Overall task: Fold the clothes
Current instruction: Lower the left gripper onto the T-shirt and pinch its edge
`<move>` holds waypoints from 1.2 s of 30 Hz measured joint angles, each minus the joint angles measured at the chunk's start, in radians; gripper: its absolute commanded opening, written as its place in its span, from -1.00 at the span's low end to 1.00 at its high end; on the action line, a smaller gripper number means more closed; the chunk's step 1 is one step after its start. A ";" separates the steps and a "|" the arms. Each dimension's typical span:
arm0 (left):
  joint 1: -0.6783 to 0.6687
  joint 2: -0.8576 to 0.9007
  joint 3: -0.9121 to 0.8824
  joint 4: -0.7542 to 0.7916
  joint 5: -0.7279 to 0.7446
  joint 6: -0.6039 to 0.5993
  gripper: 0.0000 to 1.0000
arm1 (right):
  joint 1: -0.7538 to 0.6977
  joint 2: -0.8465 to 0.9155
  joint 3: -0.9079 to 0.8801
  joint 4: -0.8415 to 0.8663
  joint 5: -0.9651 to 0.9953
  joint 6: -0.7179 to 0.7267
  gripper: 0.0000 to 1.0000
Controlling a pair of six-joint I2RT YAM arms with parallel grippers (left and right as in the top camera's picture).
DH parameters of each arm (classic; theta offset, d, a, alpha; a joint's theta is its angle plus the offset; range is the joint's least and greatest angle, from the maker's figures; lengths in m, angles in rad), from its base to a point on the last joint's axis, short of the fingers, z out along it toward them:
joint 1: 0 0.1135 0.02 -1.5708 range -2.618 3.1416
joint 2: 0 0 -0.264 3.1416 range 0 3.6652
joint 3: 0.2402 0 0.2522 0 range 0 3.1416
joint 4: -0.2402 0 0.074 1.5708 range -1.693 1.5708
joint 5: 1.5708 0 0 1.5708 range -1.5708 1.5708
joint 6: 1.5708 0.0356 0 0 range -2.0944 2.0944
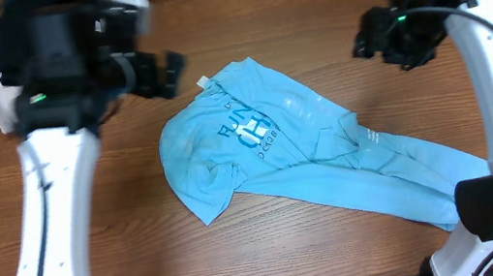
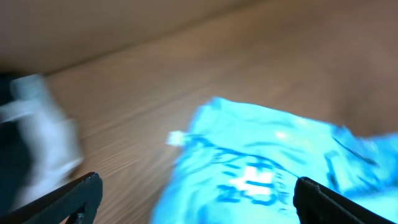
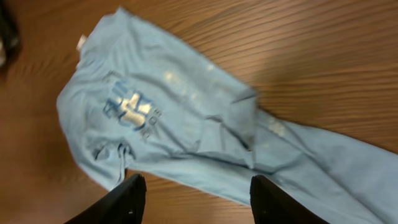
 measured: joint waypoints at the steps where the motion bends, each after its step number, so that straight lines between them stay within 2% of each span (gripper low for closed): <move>1: -0.045 0.028 0.000 0.011 0.003 0.012 0.99 | -0.036 0.000 0.000 -0.001 0.001 -0.004 0.17; 9: -0.377 0.273 0.001 0.185 0.010 0.063 1.00 | -0.285 0.000 0.000 0.003 0.008 -0.029 0.35; 12: -0.486 0.352 0.001 0.259 0.008 0.065 0.99 | -0.368 0.000 0.000 0.002 0.011 -0.042 0.36; 18: -0.644 0.473 0.001 0.336 -0.064 0.087 0.99 | -0.431 0.000 0.000 0.002 0.018 -0.064 0.38; 24: -0.702 0.568 0.001 0.338 -0.155 0.109 1.00 | -0.432 0.000 -0.002 0.015 0.017 -0.081 0.37; 33: -0.669 0.600 0.002 0.319 -0.219 0.112 1.00 | -0.431 0.000 -0.072 0.050 0.018 -0.099 0.37; 36: -0.654 0.600 0.002 0.304 -0.237 0.061 0.94 | -0.431 0.000 -0.101 0.060 0.018 -0.101 0.37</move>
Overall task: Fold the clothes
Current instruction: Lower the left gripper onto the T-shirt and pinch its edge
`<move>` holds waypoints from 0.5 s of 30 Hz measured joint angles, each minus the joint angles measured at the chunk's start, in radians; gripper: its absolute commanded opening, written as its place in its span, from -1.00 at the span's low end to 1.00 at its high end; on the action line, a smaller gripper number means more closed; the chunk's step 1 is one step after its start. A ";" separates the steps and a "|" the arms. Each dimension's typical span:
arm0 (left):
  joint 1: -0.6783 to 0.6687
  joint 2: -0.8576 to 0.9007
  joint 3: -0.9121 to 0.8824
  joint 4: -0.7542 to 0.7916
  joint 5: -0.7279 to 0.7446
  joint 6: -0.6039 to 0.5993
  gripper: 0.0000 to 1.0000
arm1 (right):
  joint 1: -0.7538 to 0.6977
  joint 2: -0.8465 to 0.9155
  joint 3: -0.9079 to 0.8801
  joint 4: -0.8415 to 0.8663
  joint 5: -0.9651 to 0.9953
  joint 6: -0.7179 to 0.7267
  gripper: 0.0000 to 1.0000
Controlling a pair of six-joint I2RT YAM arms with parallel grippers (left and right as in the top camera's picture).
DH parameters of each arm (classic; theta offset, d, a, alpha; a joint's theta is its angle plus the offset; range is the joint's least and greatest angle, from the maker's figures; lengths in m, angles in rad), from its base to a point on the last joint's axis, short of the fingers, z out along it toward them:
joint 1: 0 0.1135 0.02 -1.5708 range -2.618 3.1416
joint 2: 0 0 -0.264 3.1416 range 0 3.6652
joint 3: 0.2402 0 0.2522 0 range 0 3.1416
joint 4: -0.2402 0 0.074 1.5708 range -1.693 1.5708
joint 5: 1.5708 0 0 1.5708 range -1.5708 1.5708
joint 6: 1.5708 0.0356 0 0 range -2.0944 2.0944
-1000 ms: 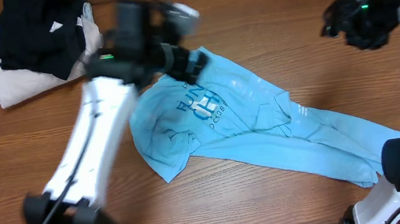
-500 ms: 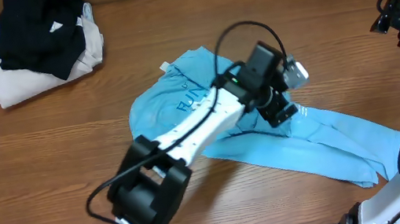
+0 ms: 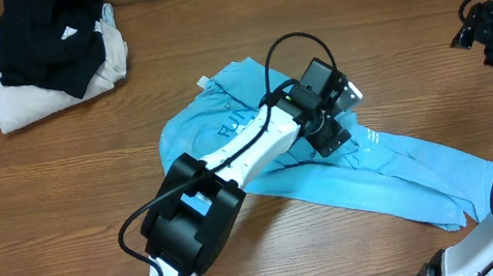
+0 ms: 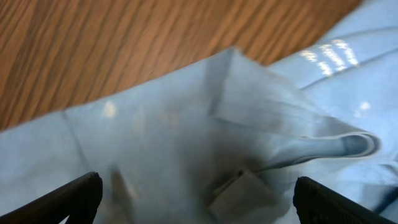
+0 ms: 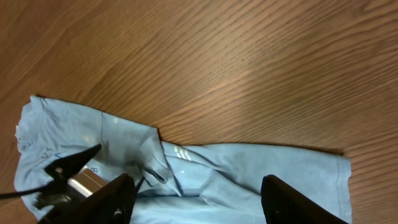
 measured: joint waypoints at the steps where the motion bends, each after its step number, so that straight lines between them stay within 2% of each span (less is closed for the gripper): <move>1: 0.006 0.000 0.000 -0.008 -0.002 -0.024 0.87 | 0.000 0.000 -0.007 0.003 0.000 0.000 0.37; 3: 0.022 0.000 0.000 -0.031 0.006 -0.067 0.69 | 0.000 0.000 -0.014 0.005 0.000 0.000 0.37; 5: 0.039 0.000 0.000 -0.056 0.032 -0.100 0.62 | 0.000 0.000 -0.015 0.007 0.000 0.000 0.38; 15: 0.040 0.000 0.000 -0.087 0.137 -0.158 0.61 | 0.000 0.000 -0.015 0.010 0.000 0.000 0.38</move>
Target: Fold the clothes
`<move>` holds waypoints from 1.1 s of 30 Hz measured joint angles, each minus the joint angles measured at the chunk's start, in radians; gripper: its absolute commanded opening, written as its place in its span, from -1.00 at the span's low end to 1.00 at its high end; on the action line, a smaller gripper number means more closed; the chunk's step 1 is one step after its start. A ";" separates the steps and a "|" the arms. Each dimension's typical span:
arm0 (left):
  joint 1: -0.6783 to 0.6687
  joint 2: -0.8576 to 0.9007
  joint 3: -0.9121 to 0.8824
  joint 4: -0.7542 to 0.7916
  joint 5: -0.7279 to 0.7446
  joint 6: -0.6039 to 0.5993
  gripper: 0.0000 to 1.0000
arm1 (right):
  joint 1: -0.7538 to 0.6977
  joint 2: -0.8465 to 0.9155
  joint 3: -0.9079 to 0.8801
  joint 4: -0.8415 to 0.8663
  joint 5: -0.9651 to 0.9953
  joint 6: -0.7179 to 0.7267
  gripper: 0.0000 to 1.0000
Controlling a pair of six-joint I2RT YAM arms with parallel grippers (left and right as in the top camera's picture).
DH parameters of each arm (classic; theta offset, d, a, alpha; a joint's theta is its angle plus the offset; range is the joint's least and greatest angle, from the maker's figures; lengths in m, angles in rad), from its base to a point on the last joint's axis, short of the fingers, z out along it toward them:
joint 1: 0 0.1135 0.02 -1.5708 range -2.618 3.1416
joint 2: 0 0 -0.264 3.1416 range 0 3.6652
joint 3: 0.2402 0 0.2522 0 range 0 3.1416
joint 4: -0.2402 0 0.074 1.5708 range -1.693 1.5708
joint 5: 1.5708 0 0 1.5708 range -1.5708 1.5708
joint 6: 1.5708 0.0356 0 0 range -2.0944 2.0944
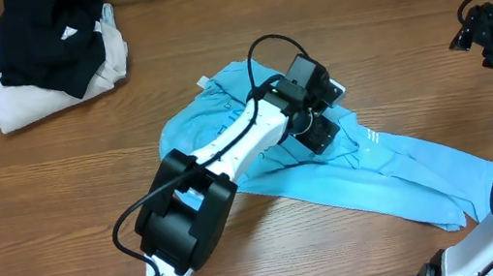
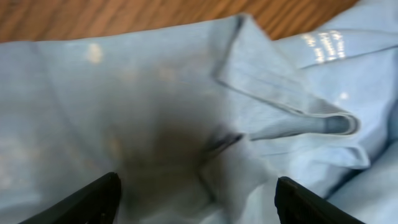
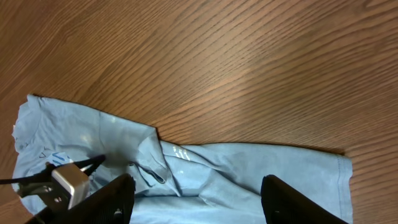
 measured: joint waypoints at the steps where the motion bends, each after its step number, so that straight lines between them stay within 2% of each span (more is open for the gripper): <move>1: -0.007 0.000 0.000 0.000 0.003 -0.001 0.59 | 0.000 0.000 0.000 0.000 0.000 -0.001 0.37; 4: -0.026 0.000 0.000 0.000 0.009 -0.005 0.48 | 0.000 0.000 0.000 0.000 0.000 -0.006 0.37; 11: -0.034 0.014 0.000 -0.004 0.013 -0.030 0.46 | 0.000 0.000 0.000 0.000 0.000 -0.012 0.37; 14: -0.030 0.033 0.000 -0.005 0.013 -0.034 0.39 | 0.000 0.000 0.000 -0.005 0.000 -0.015 0.37; 17: -0.030 0.039 0.002 -0.003 0.015 -0.041 0.13 | 0.000 0.000 0.000 -0.005 0.000 -0.018 0.37; 19: -0.030 0.040 0.002 -0.003 0.016 -0.050 -0.26 | 0.000 0.000 0.000 -0.006 0.000 -0.019 0.37; 22: -0.030 0.040 0.002 -0.003 0.020 -0.056 -0.60 | 0.000 0.000 0.000 -0.005 0.000 -0.019 0.38; 24: -0.030 0.040 0.002 -0.002 0.020 -0.055 -0.72 | 0.000 0.000 0.000 -0.005 0.000 -0.019 0.37; 29: -0.026 0.040 0.025 -0.040 0.020 -0.055 -0.73 | 0.000 0.000 0.000 -0.006 0.000 -0.019 0.37; 31: -0.019 0.040 0.066 -0.084 0.020 -0.056 -0.92 | 0.000 0.000 0.000 -0.005 0.000 -0.019 0.37; 33: -0.007 0.040 0.129 -0.128 0.020 -0.056 -0.92 | 0.000 0.000 0.000 -0.006 0.000 -0.019 0.38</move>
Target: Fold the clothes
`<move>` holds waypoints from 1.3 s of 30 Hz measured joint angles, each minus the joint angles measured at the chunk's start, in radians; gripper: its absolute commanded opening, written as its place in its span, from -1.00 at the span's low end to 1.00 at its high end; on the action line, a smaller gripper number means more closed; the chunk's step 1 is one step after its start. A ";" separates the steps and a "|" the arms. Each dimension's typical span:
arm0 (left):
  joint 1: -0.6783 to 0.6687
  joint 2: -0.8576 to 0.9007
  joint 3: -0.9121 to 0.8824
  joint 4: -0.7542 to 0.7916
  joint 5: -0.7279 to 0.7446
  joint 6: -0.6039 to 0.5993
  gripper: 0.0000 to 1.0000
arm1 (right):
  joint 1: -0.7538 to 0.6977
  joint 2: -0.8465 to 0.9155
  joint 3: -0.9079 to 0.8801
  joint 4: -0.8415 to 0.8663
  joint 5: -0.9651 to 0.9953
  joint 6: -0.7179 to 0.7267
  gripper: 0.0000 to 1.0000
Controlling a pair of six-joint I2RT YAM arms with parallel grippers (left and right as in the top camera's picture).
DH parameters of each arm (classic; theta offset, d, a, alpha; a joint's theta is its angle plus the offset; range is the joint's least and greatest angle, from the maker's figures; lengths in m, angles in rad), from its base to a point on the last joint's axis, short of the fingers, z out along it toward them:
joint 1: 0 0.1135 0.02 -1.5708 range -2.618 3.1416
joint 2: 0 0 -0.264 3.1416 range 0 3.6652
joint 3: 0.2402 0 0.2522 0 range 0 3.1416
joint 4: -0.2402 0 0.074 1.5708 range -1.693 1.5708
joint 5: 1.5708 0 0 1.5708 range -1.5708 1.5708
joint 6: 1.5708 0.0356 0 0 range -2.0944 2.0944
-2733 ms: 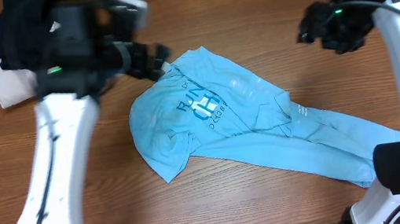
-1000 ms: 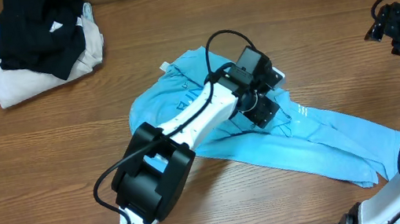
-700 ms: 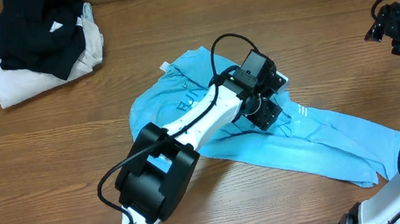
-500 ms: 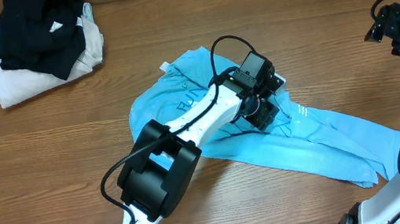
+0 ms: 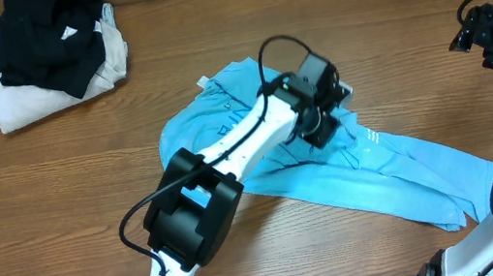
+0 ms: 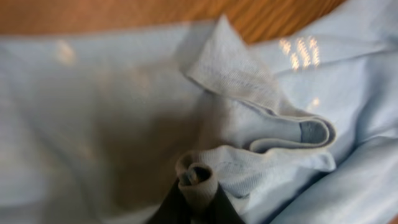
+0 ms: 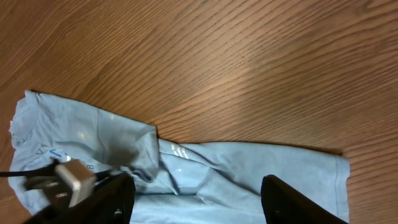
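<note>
A light blue T-shirt (image 5: 398, 169) with a printed chest lies crumpled on the wooden table, stretched from the middle toward the front right. My left gripper (image 5: 321, 115) is down on the shirt's middle ridge. In the left wrist view it (image 6: 198, 190) is shut on a small rolled pinch of the blue fabric (image 6: 249, 81), next to a folded hem. My right gripper hangs high at the far right edge. Its fingers (image 7: 115, 199) stand wide open with nothing between them, above the shirt (image 7: 249, 168).
A pile of black and cream clothes (image 5: 47, 50) sits at the back left corner. Bare wooden table (image 5: 61, 205) lies to the left and in front of the shirt. The left arm's cable loops above the shirt's middle.
My left gripper, then open over the shirt's middle crease, is now shut on a pinch of that fabric. The right gripper has not moved.
At first my left gripper was open near the back-left pile and the right arm hung over the shirt's back right. Then the left gripper was open over the shirt's middle ridge and the right arm was at the far right. Now the left holds fabric.
</note>
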 measured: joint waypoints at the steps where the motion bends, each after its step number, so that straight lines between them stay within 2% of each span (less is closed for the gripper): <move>1: 0.008 0.000 0.035 -0.023 0.000 0.001 -0.92 | 0.000 0.000 0.000 0.000 0.000 0.000 0.38; 7: 0.069 -0.023 0.240 -0.166 -0.015 0.001 -0.92 | 0.000 0.000 0.000 -0.009 0.000 0.000 0.38; 13: 0.144 -0.057 0.491 -0.328 -0.105 0.001 -0.92 | 0.002 0.000 -0.003 -0.031 -0.003 -0.008 0.40; 19: 0.247 -0.081 0.691 -0.400 -0.156 0.001 -0.92 | 0.043 0.000 -0.016 -0.036 -0.030 -0.037 0.40; 23: 0.296 -0.093 0.726 -0.419 -0.173 0.001 -0.91 | 0.101 0.000 -0.062 -0.028 -0.043 -0.043 0.40; 29: 0.295 -0.094 0.726 -0.443 -0.182 0.001 -0.91 | 0.187 0.000 -0.197 0.050 -0.068 -0.044 0.37; 39: 0.292 -0.094 0.726 -0.449 -0.189 0.001 -0.88 | 0.352 0.000 -0.505 0.447 -0.079 0.004 0.24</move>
